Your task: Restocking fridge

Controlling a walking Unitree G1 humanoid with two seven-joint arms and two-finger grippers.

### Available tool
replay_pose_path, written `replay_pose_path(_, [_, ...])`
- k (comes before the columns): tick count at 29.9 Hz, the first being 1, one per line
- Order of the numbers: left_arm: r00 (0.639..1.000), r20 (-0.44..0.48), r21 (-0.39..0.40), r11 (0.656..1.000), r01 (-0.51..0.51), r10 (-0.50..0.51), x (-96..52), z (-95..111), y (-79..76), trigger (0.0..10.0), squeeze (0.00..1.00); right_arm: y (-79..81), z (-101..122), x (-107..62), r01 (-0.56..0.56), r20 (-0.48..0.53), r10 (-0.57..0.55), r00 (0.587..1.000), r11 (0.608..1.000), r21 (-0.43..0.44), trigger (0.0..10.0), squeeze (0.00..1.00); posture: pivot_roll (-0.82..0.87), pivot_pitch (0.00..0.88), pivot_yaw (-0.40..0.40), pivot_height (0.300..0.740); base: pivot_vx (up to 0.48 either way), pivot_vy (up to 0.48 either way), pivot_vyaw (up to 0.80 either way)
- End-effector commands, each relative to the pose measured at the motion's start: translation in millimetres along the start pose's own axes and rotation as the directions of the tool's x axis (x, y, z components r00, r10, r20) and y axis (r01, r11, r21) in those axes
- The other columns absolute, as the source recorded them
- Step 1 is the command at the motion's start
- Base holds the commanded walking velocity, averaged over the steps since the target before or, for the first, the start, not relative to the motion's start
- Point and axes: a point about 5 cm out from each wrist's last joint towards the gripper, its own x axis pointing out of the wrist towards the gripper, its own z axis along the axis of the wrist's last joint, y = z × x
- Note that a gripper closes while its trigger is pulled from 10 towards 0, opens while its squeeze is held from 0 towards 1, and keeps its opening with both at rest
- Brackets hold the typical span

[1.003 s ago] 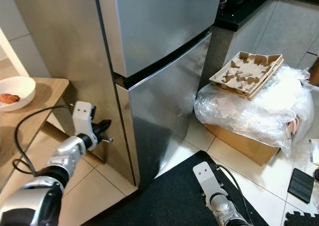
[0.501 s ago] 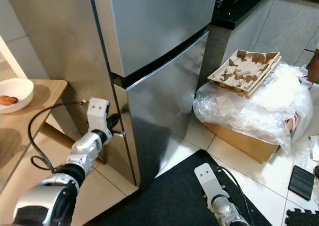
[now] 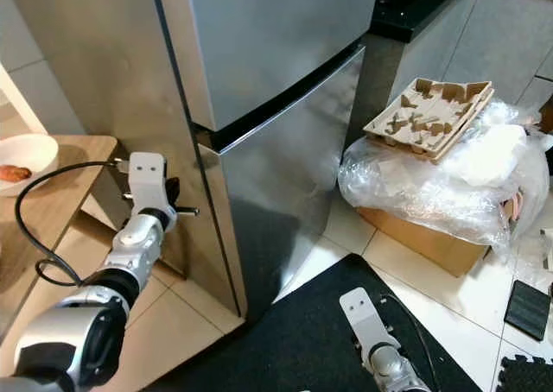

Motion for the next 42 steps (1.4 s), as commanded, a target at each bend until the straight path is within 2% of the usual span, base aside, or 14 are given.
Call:
replay_pose_path(1, [1.000, -0.024, -0.013, 1.000, -0.007, 0.006, -0.8, -5, -1.2, 10.0, 0.00, -1.7, -4, -1.3, 0.009, -0.001, -0.009, 1.000, 1.000, 0.009, 10.0, 0.00, -0.11, 0.137, -0.029, 0.740, 0.000, 0.000, 0.00])
replay_pose_path(10, [1.000, -0.021, -0.032, 0.999, -0.010, 0.009, 1.7, -2, -6.5, 10.0, 0.00, -2.6, -2, -1.1, 0.005, 0.007, -0.005, 1.000, 1.000, 0.002, 10.0, 0.00, -0.12, 0.155, -0.036, 0.740, 0.000, 0.000, 0.00])
replay_pose_path(17, [0.999, -0.017, -0.045, 0.998, 0.044, -0.045, 1.9, -3, -16.8, 10.0, 0.00, -2.6, -4, -1.9, 0.005, 0.007, -0.005, 1.000, 1.000, -0.001, 10.0, 0.00, -0.11, 0.162, -0.035, 0.740, 0.000, 0.000, 0.00])
replay_pose_path(22, [0.999, -0.022, -0.036, 0.998, 0.047, -0.047, 2.8, -2, -19.4, 10.0, 0.00, -0.7, -6, -2.5, 0.005, 0.004, -0.005, 1.000, 1.000, 0.000, 10.0, 0.00, -0.11, 0.168, -0.029, 0.740, 0.000, 0.000, 0.00])
replay_pose_path(30, [0.999, -0.028, -0.021, 0.999, 0.027, -0.028, 4.2, 1, -16.8, 10.0, 0.00, 0.3, -9, -4.0, 0.008, 0.003, -0.008, 1.000, 1.000, 0.006, 10.0, 0.00, -0.13, 0.180, -0.026, 0.740, 0.000, 0.000, 0.00])
replay_pose_path(39, [1.000, -0.022, 0.002, 1.000, 0.010, -0.010, 4.8, 5, -3.9, 10.0, 0.00, -2.6, -14, -6.3, 0.005, 0.007, -0.005, 1.000, 1.000, -0.006, 10.0, 0.00, -0.14, 0.197, -0.037, 0.740, 0.000, 0.000, 0.00])
replay_pose_path(42, [1.000, -0.018, 0.005, 1.000, 0.012, -0.012, 5.3, 7, -4.2, 10.0, 0.00, -3.8, -15, -6.6, 0.006, 0.005, -0.006, 1.000, 1.000, -0.009, 10.0, 0.00, -0.14, 0.201, -0.039, 0.740, 0.000, 0.000, 0.00])
